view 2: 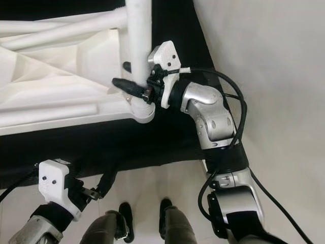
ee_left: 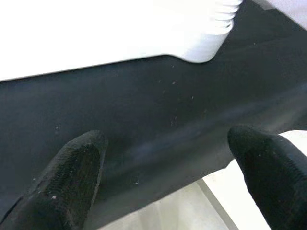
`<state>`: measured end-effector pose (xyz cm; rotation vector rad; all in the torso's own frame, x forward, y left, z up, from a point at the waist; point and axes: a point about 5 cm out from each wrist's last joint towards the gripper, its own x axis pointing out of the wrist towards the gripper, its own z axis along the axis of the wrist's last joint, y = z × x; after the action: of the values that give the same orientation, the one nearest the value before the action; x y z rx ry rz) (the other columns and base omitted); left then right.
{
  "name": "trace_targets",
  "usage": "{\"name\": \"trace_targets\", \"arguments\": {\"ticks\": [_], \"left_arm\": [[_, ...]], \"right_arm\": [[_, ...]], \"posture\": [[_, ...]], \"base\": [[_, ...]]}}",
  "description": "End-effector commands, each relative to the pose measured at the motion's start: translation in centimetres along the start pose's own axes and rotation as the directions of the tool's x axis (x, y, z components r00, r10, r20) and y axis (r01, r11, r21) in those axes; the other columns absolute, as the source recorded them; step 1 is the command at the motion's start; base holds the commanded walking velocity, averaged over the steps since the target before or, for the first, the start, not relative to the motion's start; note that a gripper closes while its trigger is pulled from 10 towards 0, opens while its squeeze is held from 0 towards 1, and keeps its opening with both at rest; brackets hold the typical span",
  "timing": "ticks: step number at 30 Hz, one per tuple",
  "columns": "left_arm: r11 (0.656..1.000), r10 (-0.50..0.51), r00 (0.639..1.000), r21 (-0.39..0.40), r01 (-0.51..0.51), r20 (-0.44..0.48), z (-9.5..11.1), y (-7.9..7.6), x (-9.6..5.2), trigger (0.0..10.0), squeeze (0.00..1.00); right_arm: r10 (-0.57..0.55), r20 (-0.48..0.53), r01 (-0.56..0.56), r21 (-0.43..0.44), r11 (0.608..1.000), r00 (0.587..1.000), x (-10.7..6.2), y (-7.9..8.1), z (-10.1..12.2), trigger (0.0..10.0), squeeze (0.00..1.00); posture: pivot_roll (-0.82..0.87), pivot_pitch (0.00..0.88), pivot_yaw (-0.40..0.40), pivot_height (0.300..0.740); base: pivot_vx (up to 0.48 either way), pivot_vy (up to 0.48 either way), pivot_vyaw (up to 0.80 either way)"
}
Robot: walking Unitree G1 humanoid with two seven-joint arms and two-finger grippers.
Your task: Building children table
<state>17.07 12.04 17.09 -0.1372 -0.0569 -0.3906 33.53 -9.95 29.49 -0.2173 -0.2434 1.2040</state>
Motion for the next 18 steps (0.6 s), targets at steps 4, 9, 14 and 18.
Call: {"name": "trace_targets", "arguments": {"ticks": [4,9,14,18], "left_arm": [[1.0,0.013,1.0,-0.013,-0.014,-0.025,-0.5,0.3,-0.3,10.0,0.0],[1.0,0.012,1.0,-0.015,-0.012,-0.025,-0.5,0.3,-0.3,10.0,0.0],[1.0,0.011,1.0,-0.017,-0.012,-0.026,-0.5,0.3,-0.3,10.0,0.0],[1.0,0.011,1.0,-0.017,-0.012,-0.026,-0.5,0.4,-0.3,10.0,0.0]], "right_arm": [[0.164,-0.046,-0.156,0.154,0.976,0.985,-1.4,0.1,-2.4,10.0,0.0],[0.242,0.011,-0.241,0.159,0.957,0.97,-2.0,-0.3,-1.5,10.0,0.0],[0.303,0.084,-0.313,0.175,0.933,0.949,-2.5,-0.3,-0.6,10.0,0.0],[0.34,0.124,-0.358,0.184,0.915,0.932,-2.5,-0.3,-0.6,10.0,0.0]], "posture": [[-0.03,0.377,0.032,0.74],[-0.03,0.381,0.037,0.74],[-0.03,0.381,0.037,0.74],[-0.03,0.386,0.041,0.74]], "base": [[0.0,0.0,0.0],[0.0,0.0,0.0],[0.0,0.0,0.0],[0.0,0.0,0.0]]}}
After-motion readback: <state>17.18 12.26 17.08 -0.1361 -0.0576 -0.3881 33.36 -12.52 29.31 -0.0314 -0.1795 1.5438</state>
